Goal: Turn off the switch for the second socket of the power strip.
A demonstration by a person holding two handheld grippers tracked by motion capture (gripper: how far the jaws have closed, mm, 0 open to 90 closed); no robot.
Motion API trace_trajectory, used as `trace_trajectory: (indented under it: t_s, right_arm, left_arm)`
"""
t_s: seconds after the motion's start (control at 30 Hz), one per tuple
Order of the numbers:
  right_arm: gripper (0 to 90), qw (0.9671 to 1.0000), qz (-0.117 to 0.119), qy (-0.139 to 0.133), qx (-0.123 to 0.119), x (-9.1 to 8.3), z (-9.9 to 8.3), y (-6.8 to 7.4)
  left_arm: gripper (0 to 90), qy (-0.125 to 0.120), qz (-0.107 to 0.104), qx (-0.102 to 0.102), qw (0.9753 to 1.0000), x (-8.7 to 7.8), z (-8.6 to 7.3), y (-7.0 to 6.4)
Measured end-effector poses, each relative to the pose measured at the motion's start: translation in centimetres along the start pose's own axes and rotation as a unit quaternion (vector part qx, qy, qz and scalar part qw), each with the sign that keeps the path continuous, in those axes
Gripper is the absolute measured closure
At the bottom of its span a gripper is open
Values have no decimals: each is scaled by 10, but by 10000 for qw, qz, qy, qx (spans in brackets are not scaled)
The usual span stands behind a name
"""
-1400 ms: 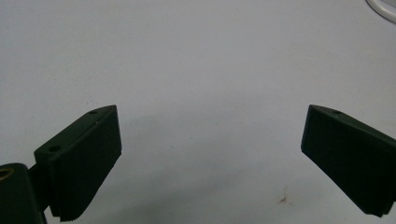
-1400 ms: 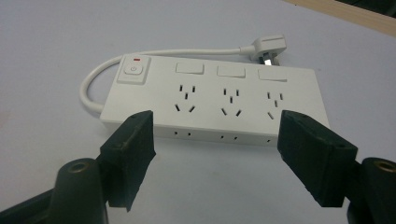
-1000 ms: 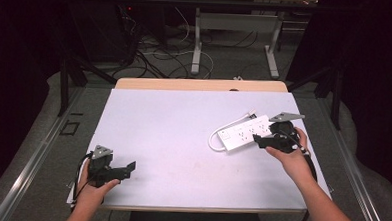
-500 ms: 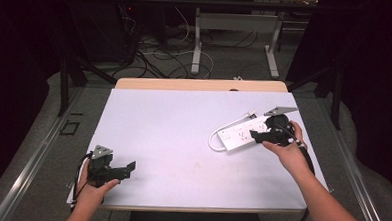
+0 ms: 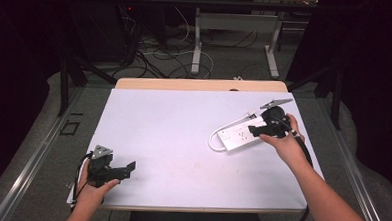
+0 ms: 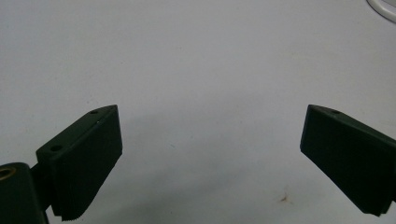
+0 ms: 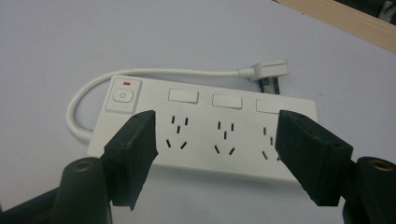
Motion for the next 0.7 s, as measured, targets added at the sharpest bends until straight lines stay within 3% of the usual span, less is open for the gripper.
trace_trajectory:
  t_s: [0.7]
  right_arm:
    - [305,9994,-119,310,-81,18,12,-10]
  left_arm:
    - [58,16,1,17,10000,1,0,0]
Point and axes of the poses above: each handheld gripper's, and its own axes: x roughly forward along the jaws, z roughly out of its top, y roughly to its left, the point moved 3 cm from there along x, roughly forward along the jaws
